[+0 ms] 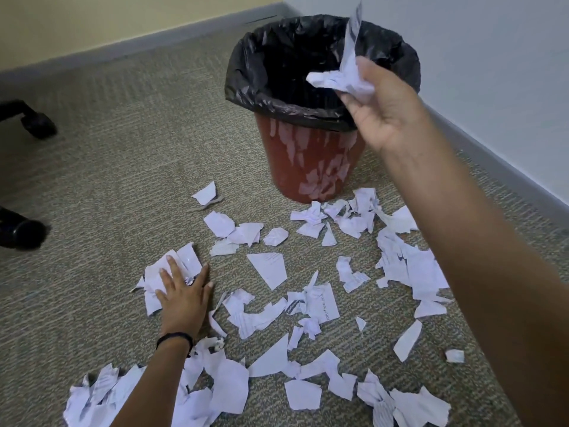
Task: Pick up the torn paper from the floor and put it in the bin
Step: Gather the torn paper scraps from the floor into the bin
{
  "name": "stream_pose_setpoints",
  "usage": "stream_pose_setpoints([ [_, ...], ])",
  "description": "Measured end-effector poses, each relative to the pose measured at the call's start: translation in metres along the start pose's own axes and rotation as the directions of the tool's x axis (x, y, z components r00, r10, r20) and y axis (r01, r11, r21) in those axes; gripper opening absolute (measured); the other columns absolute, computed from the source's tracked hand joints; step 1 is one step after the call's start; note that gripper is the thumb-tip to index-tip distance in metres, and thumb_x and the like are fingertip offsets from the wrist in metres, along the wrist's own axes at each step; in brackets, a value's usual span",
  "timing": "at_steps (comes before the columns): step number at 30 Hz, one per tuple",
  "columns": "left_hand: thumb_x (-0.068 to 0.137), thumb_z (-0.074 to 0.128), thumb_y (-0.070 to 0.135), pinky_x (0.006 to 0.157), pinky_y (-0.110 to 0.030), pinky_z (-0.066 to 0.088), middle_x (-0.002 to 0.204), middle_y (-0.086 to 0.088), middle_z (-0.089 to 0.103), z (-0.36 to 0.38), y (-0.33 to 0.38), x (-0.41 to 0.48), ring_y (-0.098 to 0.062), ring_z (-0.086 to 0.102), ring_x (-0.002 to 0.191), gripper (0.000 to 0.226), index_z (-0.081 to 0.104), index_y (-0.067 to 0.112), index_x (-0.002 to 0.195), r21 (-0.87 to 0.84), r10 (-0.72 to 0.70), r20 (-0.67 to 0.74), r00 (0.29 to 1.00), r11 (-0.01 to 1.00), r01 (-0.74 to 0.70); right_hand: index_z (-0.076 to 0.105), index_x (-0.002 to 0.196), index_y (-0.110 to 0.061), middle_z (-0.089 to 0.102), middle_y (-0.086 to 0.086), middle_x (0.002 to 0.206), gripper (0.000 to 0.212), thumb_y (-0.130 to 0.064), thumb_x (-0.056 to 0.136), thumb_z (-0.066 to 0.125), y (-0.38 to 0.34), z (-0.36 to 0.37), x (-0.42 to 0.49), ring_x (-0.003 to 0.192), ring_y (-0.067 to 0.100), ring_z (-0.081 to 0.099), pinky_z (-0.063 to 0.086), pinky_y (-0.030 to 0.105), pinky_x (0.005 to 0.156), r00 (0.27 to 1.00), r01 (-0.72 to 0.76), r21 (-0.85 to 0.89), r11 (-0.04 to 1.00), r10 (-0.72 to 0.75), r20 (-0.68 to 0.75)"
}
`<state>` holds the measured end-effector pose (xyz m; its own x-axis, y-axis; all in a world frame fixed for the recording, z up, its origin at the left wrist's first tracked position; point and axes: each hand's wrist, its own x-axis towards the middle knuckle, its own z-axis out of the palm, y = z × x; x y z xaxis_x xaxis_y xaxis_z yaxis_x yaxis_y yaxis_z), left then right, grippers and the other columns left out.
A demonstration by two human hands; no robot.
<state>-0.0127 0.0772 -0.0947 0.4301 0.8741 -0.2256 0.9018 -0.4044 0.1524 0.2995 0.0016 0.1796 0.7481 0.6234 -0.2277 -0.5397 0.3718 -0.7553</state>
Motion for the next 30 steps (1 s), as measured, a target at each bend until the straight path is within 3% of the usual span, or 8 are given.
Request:
stream_pose_setpoints([
  [5, 0.098, 0.030, 0.044, 0.112, -0.060, 0.021, 0.156, -0.014, -0.022, 0.001, 0.005, 0.004, -0.041, -0.007, 0.144, 0.048, 0.026, 0.037, 0.146, -0.046, -0.034, 0.026, 0.999, 0.998, 0.035, 0.053, 0.105, 0.006, 0.037, 0.023, 0.136, 0.017, -0.007, 0.095, 0.048, -0.009, 0.006, -0.009, 0.134, 0.034, 0.037, 0.033, 0.041, 0.110, 0.997, -0.069, 0.147, 0.987, 0.065, 0.030],
  [8, 0.099, 0.032, 0.039, 0.111, -0.060, 0.023, 0.155, -0.019, -0.018, 0.000, 0.012, 0.006, -0.041, -0.005, 0.145, 0.049, 0.030, 0.025, 0.147, -0.105, -0.091, -0.003, 0.996, 0.990, 0.090, 0.040, 0.138, -0.008, 0.027, 0.018, 0.149, 0.046, -0.008, 0.093, 0.050, -0.008, -0.007, -0.016, 0.139, 0.032, 0.027, 0.030, 0.040, 0.112, 0.994, 0.008, -0.141, 0.990, 0.008, 0.109],
  [12, 0.099, 0.036, 0.033, 0.112, -0.056, 0.022, 0.154, -0.028, -0.011, 0.000, 0.015, 0.009, -0.042, -0.004, 0.144, 0.053, 0.030, 0.007, 0.145, -0.137, -0.146, 0.007, 0.989, 0.980, 0.145, 0.056, 0.122, -0.021, 0.047, -0.010, 0.137, 0.035, -0.003, 0.093, 0.047, 0.011, -0.039, -0.040, 0.135, 0.009, 0.035, 0.031, 0.034, 0.114, 0.963, 0.263, -0.575, 0.775, -0.174, 0.206],
  [16, 0.099, 0.038, 0.027, 0.115, -0.050, 0.017, 0.152, -0.033, 0.003, 0.005, 0.009, 0.009, -0.045, 0.003, 0.143, 0.055, 0.032, -0.010, 0.139, -0.057, -0.148, -0.014, 0.989, 0.987, 0.147, 0.060, 0.104, -0.030, 0.050, -0.013, 0.133, 0.032, -0.002, 0.092, 0.049, 0.050, -0.077, -0.061, 0.124, 0.003, 0.044, 0.038, 0.031, 0.108, 0.979, 0.203, -0.729, 0.654, -0.119, 0.167],
  [19, 0.098, 0.039, 0.024, 0.115, -0.050, 0.017, 0.151, -0.033, 0.013, 0.007, 0.002, 0.011, -0.044, 0.007, 0.142, 0.054, 0.036, -0.017, 0.132, -0.051, -0.169, -0.025, 0.985, 0.984, 0.168, 0.059, 0.110, -0.032, 0.046, -0.010, 0.134, 0.030, -0.007, 0.094, 0.051, 0.087, -0.109, -0.070, 0.117, -0.001, 0.042, 0.033, 0.028, 0.105, 0.970, 0.163, -0.866, 0.472, 0.083, 0.228],
  [22, 0.098, 0.036, 0.023, 0.118, -0.050, 0.016, 0.148, -0.035, 0.020, 0.006, -0.004, 0.010, -0.042, 0.007, 0.143, 0.052, 0.038, -0.017, 0.131, -0.047, -0.170, -0.010, 0.985, 0.984, 0.170, 0.048, 0.131, -0.024, 0.033, 0.003, 0.146, 0.039, -0.014, 0.094, 0.053, 0.130, -0.136, -0.080, 0.132, 0.017, 0.035, 0.030, 0.035, 0.109, 0.895, 0.205, -0.961, 0.184, 0.363, 0.260],
  [26, 0.100, 0.036, 0.014, 0.117, -0.046, 0.019, 0.148, -0.033, 0.023, -0.010, -0.002, -0.004, -0.040, 0.015, 0.142, 0.040, 0.044, -0.017, 0.125, -0.114, -0.128, -0.080, 0.989, 0.986, 0.119, 0.019, 0.147, -0.032, -0.010, 0.008, 0.157, 0.068, -0.021, 0.092, 0.057, 0.188, -0.162, -0.104, 0.145, 0.032, 0.001, 0.026, 0.054, 0.112, 0.775, 0.287, -0.953, -0.100, 0.609, 0.170],
  [30, 0.097, 0.044, 0.007, 0.079, -0.049, 0.046, 0.137, -0.025, 0.042, -0.035, 0.003, -0.015, -0.042, 0.052, 0.112, 0.026, 0.057, -0.010, 0.110, -0.154, -0.082, -0.178, 0.981, 0.987, 0.055, 0.014, 0.149, -0.027, -0.012, 0.011, 0.157, 0.074, -0.020, 0.091, 0.058, 0.218, -0.182, -0.125, 0.145, 0.037, -0.007, 0.022, 0.060, 0.111, 0.744, 0.441, -0.844, -0.304, 0.650, 0.154],
])
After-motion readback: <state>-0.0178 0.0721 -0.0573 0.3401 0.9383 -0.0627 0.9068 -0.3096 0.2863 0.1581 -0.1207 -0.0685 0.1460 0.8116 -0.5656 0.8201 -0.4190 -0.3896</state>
